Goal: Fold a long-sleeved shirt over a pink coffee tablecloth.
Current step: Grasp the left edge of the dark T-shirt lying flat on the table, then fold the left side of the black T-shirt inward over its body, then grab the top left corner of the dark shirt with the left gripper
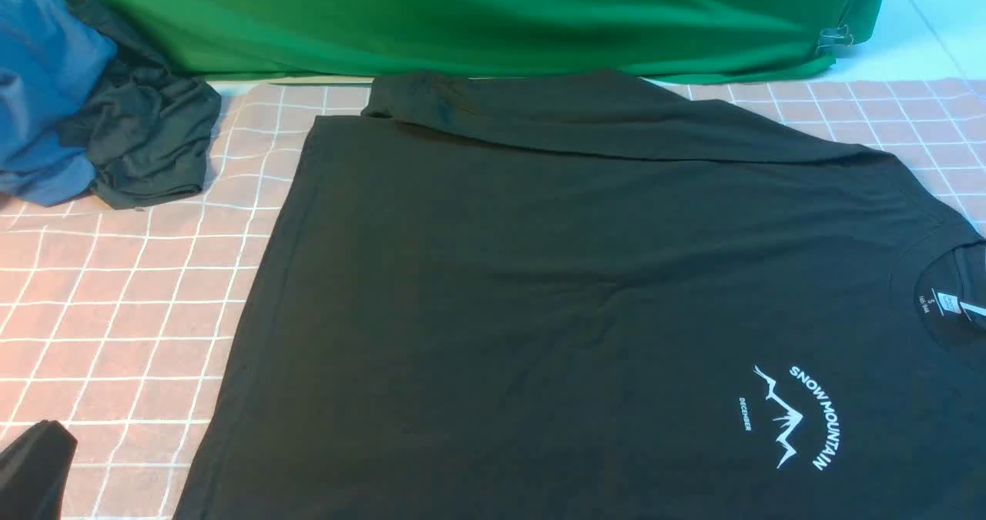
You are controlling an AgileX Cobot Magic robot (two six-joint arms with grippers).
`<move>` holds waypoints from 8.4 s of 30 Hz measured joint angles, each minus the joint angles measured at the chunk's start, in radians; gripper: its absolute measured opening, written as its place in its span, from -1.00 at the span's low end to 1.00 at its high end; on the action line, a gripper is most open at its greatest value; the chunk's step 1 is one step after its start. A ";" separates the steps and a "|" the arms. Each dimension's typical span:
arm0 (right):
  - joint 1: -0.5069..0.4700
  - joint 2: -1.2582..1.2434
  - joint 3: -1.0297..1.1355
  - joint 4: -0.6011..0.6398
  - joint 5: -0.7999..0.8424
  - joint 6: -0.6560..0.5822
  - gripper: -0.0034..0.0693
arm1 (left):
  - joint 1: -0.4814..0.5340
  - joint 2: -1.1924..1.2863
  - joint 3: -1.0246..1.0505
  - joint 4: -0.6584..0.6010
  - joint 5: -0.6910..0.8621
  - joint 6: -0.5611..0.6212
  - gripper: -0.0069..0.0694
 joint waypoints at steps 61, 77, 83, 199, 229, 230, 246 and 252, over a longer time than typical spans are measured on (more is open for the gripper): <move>0.010 0.000 -0.015 0.266 -0.352 0.600 -0.27 | 0.000 0.007 -0.152 -0.256 -0.624 -0.398 -0.78; 0.230 0.590 -0.558 0.264 0.234 0.171 -0.80 | 0.000 0.908 -0.605 -0.308 0.868 0.074 -0.79; 0.276 0.737 -0.563 0.264 0.240 0.135 -0.79 | -0.113 1.015 -0.529 -0.238 0.799 0.031 -0.79; 0.277 0.755 -0.563 0.264 0.040 0.082 -0.62 | -0.337 1.556 -1.027 0.493 0.269 -0.180 -0.53; 0.277 1.002 -0.771 0.140 0.596 0.041 -0.81 | -0.233 1.725 -1.509 -0.122 0.655 -0.139 -0.79; 0.277 1.002 -0.771 0.140 0.589 0.041 -0.81 | -0.208 1.760 -1.550 -0.131 0.665 -0.136 -0.78; 0.277 1.002 -0.771 0.140 0.548 0.033 -0.81 | -0.148 2.413 -2.225 -0.104 0.549 -0.189 0.08; 0.277 1.002 -0.771 0.140 0.544 0.033 -0.81 | -0.148 2.506 -2.261 -0.146 0.431 -0.235 0.43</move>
